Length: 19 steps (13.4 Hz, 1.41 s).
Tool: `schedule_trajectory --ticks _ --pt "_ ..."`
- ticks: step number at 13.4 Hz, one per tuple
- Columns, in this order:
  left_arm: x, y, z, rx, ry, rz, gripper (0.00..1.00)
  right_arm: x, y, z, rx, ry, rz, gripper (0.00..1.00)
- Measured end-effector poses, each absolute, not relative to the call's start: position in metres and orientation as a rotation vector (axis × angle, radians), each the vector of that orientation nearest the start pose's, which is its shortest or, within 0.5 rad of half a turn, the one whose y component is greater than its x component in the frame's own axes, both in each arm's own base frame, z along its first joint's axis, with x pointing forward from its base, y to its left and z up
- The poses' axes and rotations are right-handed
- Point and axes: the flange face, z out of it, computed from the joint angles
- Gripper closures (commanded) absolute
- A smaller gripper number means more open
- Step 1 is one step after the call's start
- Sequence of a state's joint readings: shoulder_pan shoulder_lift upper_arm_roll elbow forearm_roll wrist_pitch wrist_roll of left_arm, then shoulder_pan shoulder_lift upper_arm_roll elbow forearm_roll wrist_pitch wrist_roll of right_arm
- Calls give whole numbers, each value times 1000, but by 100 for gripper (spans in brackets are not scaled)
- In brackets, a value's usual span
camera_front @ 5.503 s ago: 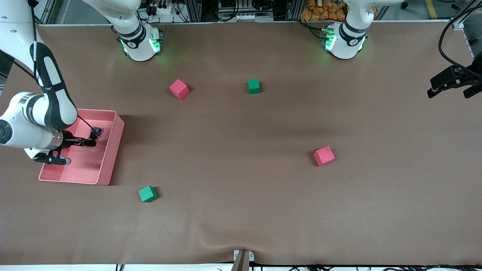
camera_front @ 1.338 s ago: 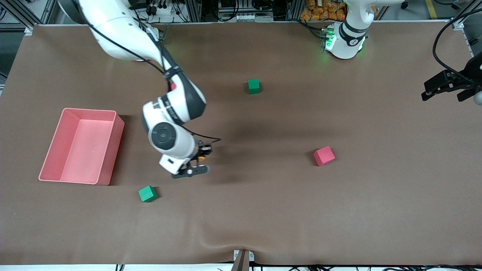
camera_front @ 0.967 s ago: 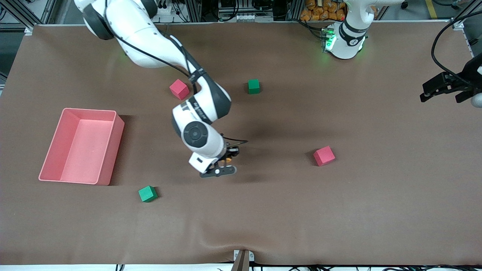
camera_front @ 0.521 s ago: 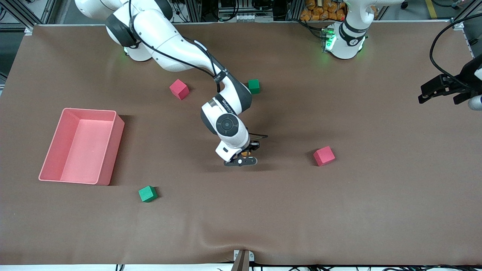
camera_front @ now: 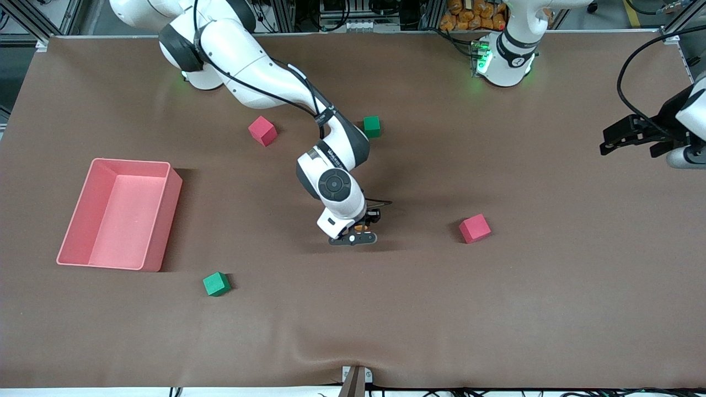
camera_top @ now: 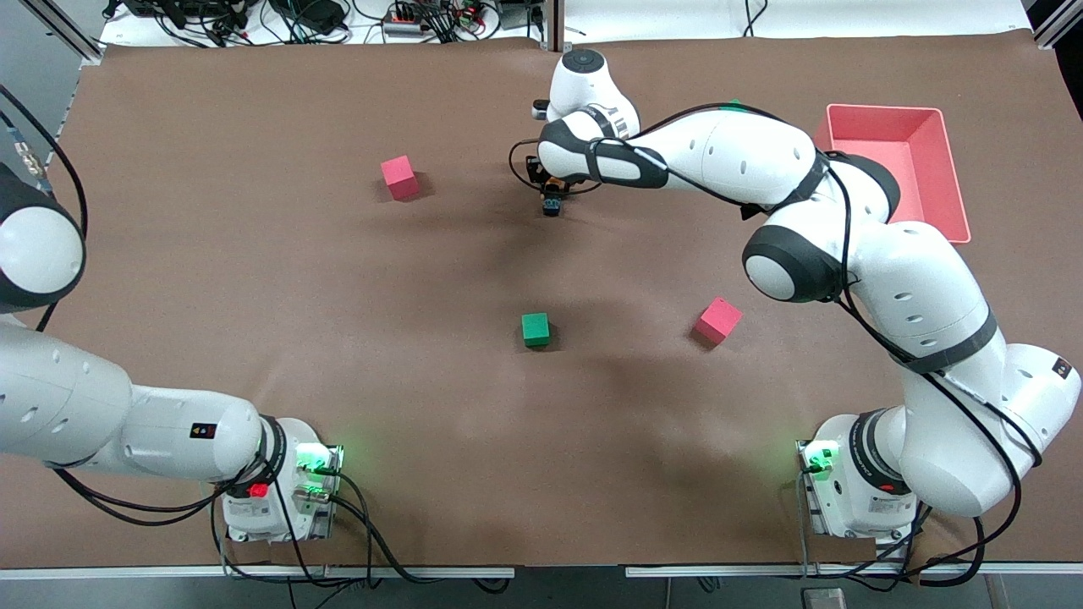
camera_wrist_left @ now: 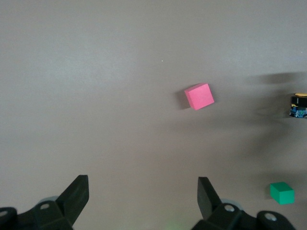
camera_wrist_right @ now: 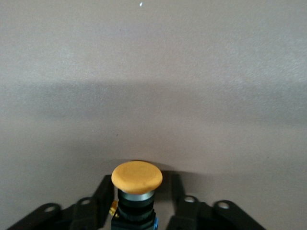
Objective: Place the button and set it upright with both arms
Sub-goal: 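Carry the button to mid-table, lower it and open the right gripper, then return the right arm to rest while the left gripper reaches the button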
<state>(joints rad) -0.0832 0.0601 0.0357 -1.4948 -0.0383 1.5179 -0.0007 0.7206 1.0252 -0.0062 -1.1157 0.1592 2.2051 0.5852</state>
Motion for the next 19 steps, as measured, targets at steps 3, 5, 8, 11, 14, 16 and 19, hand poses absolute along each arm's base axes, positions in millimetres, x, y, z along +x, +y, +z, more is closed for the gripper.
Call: schedule_trajectory --ticks 3,5,8,11,14,16,19 --pt "570 -47 615 -3176 114 82 0 591 513 208 -2993 -62 -15 0" --pt "574 -63 604 -3174 157 109 0 597 511 244 -2994 -63 -22 0" --pt "581 -96 584 -3165 233 138 0 618 469 316 -3036 -32 35 0" --pt "591 -104 561 -3159 246 181 0 658 368 381 -3065 -58 103 0" --pt "604 -126 521 -3178 168 279 0 673 252 422 -3090 -88 112 0" --pt "614 -152 501 -3189 94 313 0 664 182 447 -3107 -113 111 0" --pt "624 -204 472 -3169 111 355 0 629 98 495 -3171 -95 121 0"
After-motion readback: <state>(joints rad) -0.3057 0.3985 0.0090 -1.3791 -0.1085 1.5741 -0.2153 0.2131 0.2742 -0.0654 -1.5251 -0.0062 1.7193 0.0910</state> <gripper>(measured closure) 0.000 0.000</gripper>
